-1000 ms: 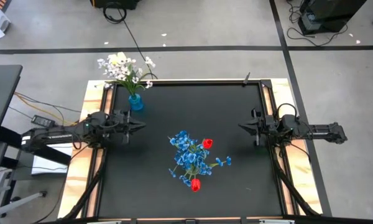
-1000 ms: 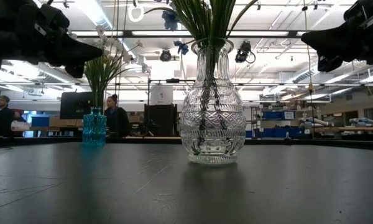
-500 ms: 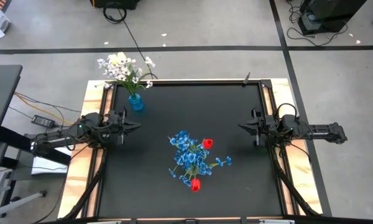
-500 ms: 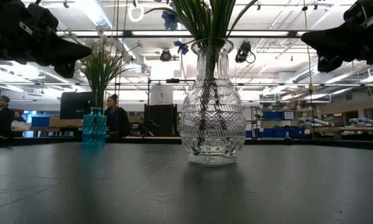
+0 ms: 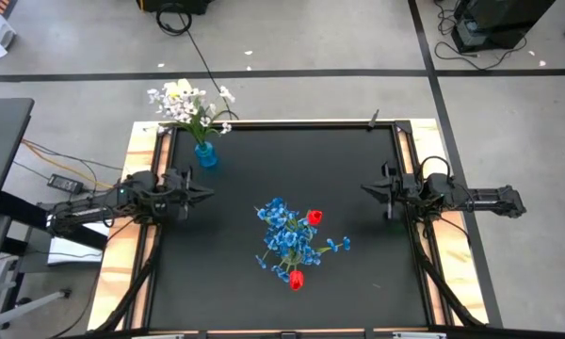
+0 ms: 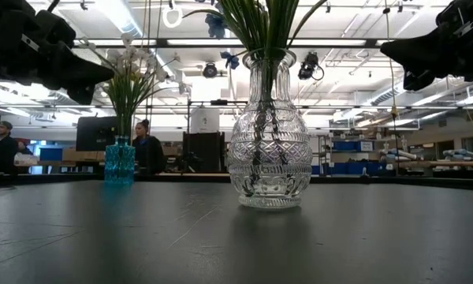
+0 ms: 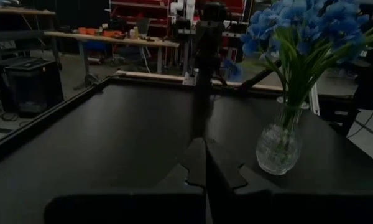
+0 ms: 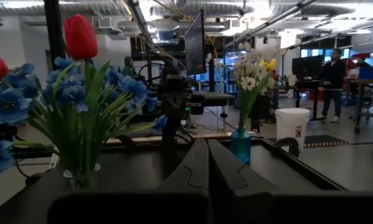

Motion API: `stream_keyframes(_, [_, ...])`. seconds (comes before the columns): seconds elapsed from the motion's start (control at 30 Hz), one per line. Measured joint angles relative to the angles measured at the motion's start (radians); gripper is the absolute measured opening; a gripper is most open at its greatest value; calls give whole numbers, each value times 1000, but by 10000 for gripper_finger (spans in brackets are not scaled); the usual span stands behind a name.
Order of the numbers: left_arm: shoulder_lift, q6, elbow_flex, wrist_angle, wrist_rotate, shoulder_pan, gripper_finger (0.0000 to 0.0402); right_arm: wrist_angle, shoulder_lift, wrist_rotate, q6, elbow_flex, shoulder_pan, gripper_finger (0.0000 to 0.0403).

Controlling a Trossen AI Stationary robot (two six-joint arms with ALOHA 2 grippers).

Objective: Sort flowers into vase by color
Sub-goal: Return to Home Position

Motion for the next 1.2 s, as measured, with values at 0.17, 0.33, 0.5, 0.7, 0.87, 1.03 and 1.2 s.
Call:
stream_keyframes(0.17, [0,8,0,-15,5,0,1,0,0,1,-2,0,0,2])
stream_keyframes(0.33, [0,13,0,-15,35,0,1,0,0,-17,-8,0,0,2])
stream_keyframes(0.5, [0,20,0,-29,44,0,1,-20,0,-31,-22,0,0,2])
stream_keyframes(0.7, [0,25,0,-34,45,0,0,-28,0,-31,-23,0,0,3])
stream_keyframes(0.87, [1,18,0,-55,45,0,4,-24,0,-30,-18,0,0,8])
stream_keyframes(1.03, [2,-58,0,-89,35,0,17,-31,0,-29,-18,0,0,25])
stream_keyframes(1.2, [2,-135,0,-89,34,0,20,-70,0,-27,-25,0,0,29])
